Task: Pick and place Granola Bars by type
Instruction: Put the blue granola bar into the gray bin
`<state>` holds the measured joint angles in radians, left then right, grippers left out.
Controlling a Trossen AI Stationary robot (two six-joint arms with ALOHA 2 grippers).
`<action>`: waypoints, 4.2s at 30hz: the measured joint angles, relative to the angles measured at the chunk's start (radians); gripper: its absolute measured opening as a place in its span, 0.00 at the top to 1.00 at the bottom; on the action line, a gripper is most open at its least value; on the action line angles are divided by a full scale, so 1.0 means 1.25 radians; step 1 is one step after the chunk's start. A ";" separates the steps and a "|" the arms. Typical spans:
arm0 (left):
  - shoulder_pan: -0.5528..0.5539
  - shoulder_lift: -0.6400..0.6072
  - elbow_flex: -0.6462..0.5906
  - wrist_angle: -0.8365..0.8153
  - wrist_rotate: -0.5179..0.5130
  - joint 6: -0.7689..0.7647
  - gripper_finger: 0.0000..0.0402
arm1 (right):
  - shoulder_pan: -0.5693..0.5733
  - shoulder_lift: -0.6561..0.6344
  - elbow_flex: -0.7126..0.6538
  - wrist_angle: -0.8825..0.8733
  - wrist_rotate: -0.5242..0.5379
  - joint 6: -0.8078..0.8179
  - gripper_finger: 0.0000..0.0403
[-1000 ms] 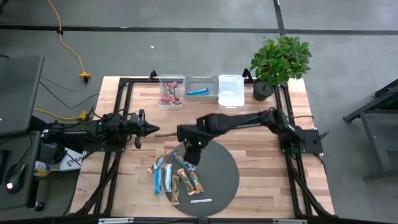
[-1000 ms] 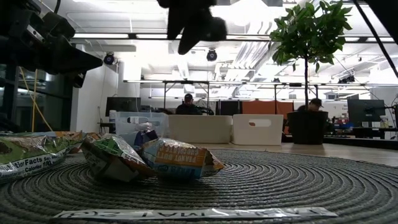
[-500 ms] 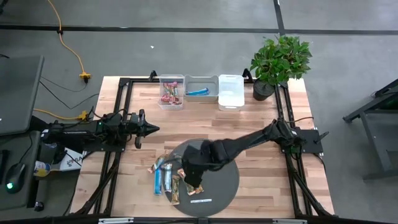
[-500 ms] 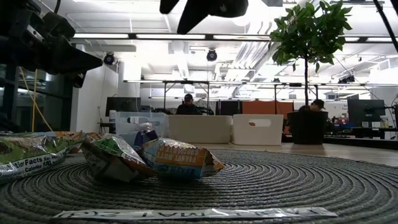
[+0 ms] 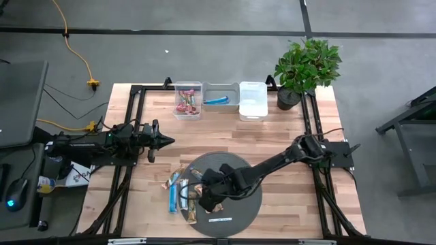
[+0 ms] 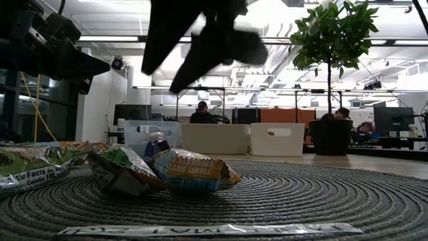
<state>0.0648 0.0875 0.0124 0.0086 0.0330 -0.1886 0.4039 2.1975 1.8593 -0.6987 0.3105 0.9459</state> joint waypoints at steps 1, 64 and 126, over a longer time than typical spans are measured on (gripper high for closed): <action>0.000 0.000 0.000 0.000 0.000 0.000 1.00 | -0.004 0.000 -0.017 0.024 -0.003 0.000 0.60; 0.000 0.000 0.000 0.000 0.000 0.000 1.00 | -0.093 0.116 -0.139 0.371 0.056 -0.360 0.49; 0.000 0.000 0.000 0.000 0.000 0.000 1.00 | -0.262 -0.093 0.133 0.490 0.095 -0.962 0.86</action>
<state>0.0650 0.0875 0.0124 0.0086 0.0332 -0.1886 0.0769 2.0814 2.0256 -0.0865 0.4296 -0.2568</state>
